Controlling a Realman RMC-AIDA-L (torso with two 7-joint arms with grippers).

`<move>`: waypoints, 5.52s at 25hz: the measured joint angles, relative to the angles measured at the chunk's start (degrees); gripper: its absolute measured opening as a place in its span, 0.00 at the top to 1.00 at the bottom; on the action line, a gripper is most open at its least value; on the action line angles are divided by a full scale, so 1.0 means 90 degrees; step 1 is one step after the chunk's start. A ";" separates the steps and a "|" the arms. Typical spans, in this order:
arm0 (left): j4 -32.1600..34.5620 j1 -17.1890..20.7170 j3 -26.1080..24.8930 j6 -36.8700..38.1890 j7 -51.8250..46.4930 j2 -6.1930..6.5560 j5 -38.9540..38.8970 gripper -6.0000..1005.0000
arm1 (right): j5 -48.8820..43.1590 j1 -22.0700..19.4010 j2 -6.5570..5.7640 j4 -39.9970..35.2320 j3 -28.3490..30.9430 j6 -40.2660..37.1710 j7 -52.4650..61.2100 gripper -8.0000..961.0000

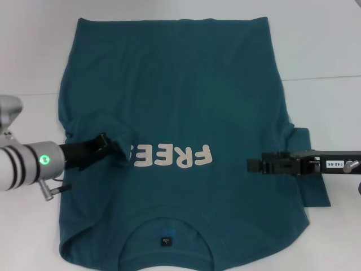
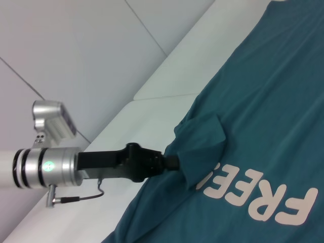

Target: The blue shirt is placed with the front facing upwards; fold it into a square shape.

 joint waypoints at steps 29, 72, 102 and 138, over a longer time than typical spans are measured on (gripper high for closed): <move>0.1653 0.1567 -0.0714 0.4979 0.2273 0.0346 -0.0458 0.83 | 0.0226 0.0103 0.0005 -0.0042 0.0042 -0.0207 -0.0013 0.17; 0.1798 0.2571 -0.1530 0.7117 0.3808 0.0012 -0.0514 0.06 | -0.1437 -0.0171 -0.1138 -0.0405 0.0446 0.0624 0.3912 0.19; 0.1747 0.2450 -0.1539 0.6757 0.3860 -0.0040 -0.0524 0.05 | -0.1626 0.0488 -0.0644 0.0887 0.0062 0.2486 0.3758 0.20; 0.1740 0.2395 -0.1539 0.6663 0.3885 -0.0085 -0.0524 0.05 | -0.1479 0.0641 -0.0571 0.1097 0.0058 0.2885 0.3571 0.43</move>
